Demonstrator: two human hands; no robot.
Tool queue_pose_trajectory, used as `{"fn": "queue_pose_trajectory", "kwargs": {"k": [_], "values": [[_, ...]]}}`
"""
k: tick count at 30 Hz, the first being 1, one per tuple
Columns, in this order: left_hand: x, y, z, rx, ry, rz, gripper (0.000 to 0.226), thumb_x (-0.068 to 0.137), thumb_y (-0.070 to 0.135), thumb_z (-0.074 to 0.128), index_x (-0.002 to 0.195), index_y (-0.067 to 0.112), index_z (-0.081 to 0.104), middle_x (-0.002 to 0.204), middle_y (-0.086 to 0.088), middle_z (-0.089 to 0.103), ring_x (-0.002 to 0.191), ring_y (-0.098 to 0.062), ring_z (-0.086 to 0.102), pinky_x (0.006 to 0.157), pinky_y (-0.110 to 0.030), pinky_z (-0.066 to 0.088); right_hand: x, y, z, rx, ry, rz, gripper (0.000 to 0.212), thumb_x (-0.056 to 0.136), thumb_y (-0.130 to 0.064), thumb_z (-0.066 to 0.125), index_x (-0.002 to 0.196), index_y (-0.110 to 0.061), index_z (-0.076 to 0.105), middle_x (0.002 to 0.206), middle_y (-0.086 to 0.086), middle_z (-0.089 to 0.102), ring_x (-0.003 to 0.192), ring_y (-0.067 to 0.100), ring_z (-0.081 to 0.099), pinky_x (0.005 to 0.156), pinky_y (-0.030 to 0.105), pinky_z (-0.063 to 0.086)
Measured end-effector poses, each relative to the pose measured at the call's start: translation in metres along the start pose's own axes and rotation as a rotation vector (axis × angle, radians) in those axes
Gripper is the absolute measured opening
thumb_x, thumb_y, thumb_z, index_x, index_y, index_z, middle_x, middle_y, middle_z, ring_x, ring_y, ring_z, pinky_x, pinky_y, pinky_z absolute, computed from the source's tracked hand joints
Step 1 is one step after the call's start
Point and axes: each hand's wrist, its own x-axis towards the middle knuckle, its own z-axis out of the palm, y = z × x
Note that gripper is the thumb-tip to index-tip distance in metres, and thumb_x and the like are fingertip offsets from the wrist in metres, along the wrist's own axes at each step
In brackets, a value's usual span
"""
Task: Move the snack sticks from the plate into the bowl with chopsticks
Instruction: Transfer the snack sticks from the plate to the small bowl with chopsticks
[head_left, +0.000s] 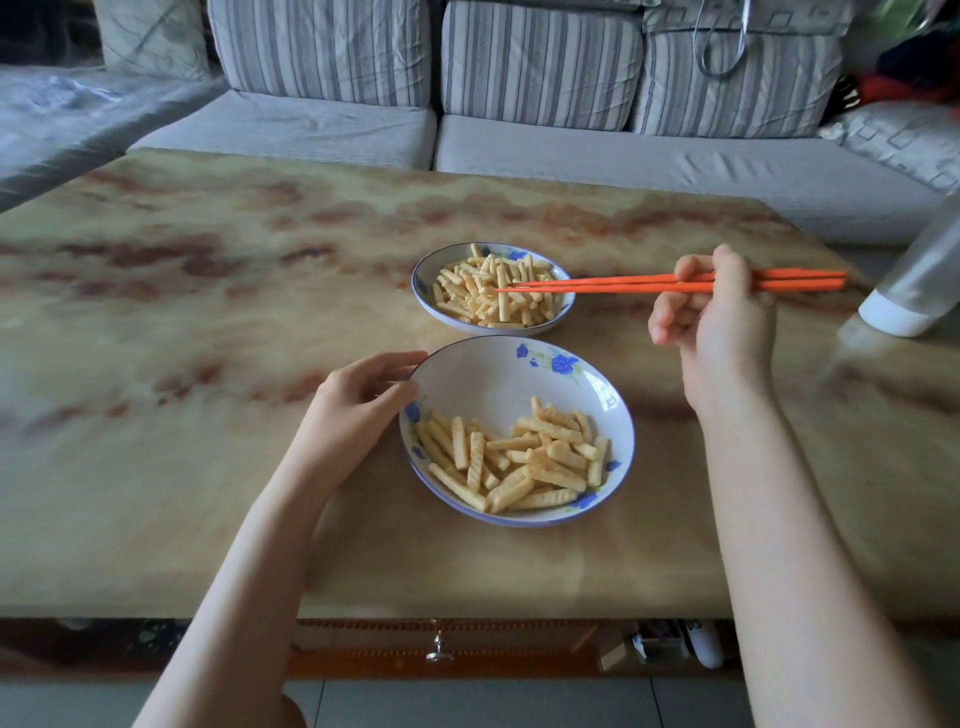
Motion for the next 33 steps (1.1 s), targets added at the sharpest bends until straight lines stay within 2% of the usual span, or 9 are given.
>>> {"fn": "queue_pose_trajectory", "kwargs": {"k": [4,7,10,15,17,20,24,28,33], "values": [[0.000,0.002,0.000,0.000,0.002,-0.011,0.037,0.073,0.029,0.060,0.109,0.035,0.070,0.101,0.011,0.072,0.088,-0.001,0.066,0.089,-0.027,0.053,0.003,0.016,0.006,-0.085,0.038,-0.045,0.039,0.100,-0.023,0.032,0.067,-0.013,0.050,0.037,0.000,0.049,0.032,0.018,0.043,0.042,0.025,0.030],[0.001,0.002,0.000,0.007,0.019,-0.012,0.032,0.085,0.013,0.064,0.110,0.032,0.070,0.101,0.010,0.071,0.087,-0.002,0.066,0.089,-0.028,0.053,0.005,0.024,0.010,-0.126,0.030,-0.075,0.042,0.102,-0.024,0.030,0.068,-0.011,0.051,0.036,0.000,0.050,0.031,0.019,0.042,0.039,0.022,0.032],[0.001,0.002,0.000,0.007,0.024,-0.007,0.033,0.087,0.009,0.062,0.110,0.031,0.070,0.098,0.014,0.070,0.083,0.000,0.065,0.088,-0.026,0.053,0.005,0.028,0.012,-0.126,0.012,-0.093,0.042,0.103,-0.024,0.030,0.070,-0.010,0.052,0.037,0.001,0.051,0.031,0.019,0.042,0.039,0.022,0.033],[0.000,0.002,-0.001,-0.012,0.004,-0.006,0.031,0.077,0.023,0.064,0.105,0.035,0.070,0.096,0.015,0.071,0.085,-0.002,0.066,0.087,-0.027,0.054,0.005,0.014,0.006,-0.097,-0.005,-0.119,0.041,0.102,-0.024,0.031,0.068,-0.012,0.051,0.037,0.000,0.049,0.032,0.019,0.042,0.040,0.022,0.031],[0.000,0.002,-0.001,-0.016,-0.001,-0.003,0.032,0.074,0.026,0.062,0.102,0.039,0.070,0.093,0.016,0.072,0.084,0.001,0.066,0.087,-0.027,0.054,0.008,0.006,-0.001,-0.085,-0.076,-0.102,0.042,0.102,-0.023,0.031,0.067,-0.011,0.051,0.035,0.001,0.046,0.030,0.019,0.040,0.039,0.022,0.029],[0.001,0.002,-0.001,-0.008,0.002,0.007,0.031,0.083,0.015,0.065,0.100,0.040,0.069,0.091,0.019,0.070,0.081,0.004,0.065,0.088,-0.026,0.054,0.011,-0.003,-0.013,-0.145,-0.245,-0.062,0.044,0.102,-0.023,0.032,0.065,-0.012,0.053,0.035,0.004,0.043,0.028,0.018,0.034,0.038,0.022,0.022],[0.000,0.001,-0.001,-0.010,0.002,0.011,0.030,0.083,0.017,0.064,0.100,0.041,0.068,0.089,0.021,0.070,0.081,0.003,0.064,0.088,-0.026,0.054,0.007,-0.011,-0.022,-0.223,-0.343,-0.023,0.054,0.102,-0.023,0.035,0.054,-0.019,0.059,0.054,0.015,0.041,0.028,0.016,0.030,0.036,0.019,0.021],[-0.001,0.003,0.000,-0.022,-0.003,0.004,0.033,0.072,0.027,0.059,0.101,0.041,0.068,0.091,0.019,0.070,0.080,0.006,0.064,0.086,-0.024,0.053,-0.002,-0.015,-0.021,-0.322,-0.439,0.078,0.043,0.102,-0.026,0.031,0.068,-0.009,0.051,0.034,0.006,0.040,0.027,0.017,0.031,0.034,0.018,0.024],[-0.001,0.002,0.000,-0.023,-0.004,0.006,0.032,0.073,0.028,0.060,0.101,0.041,0.068,0.092,0.019,0.069,0.078,0.008,0.063,0.083,-0.021,0.052,-0.006,-0.019,-0.020,-0.368,-0.520,0.140,0.041,0.102,-0.027,0.033,0.071,-0.007,0.051,0.034,0.006,0.040,0.027,0.017,0.031,0.033,0.016,0.026]]}}
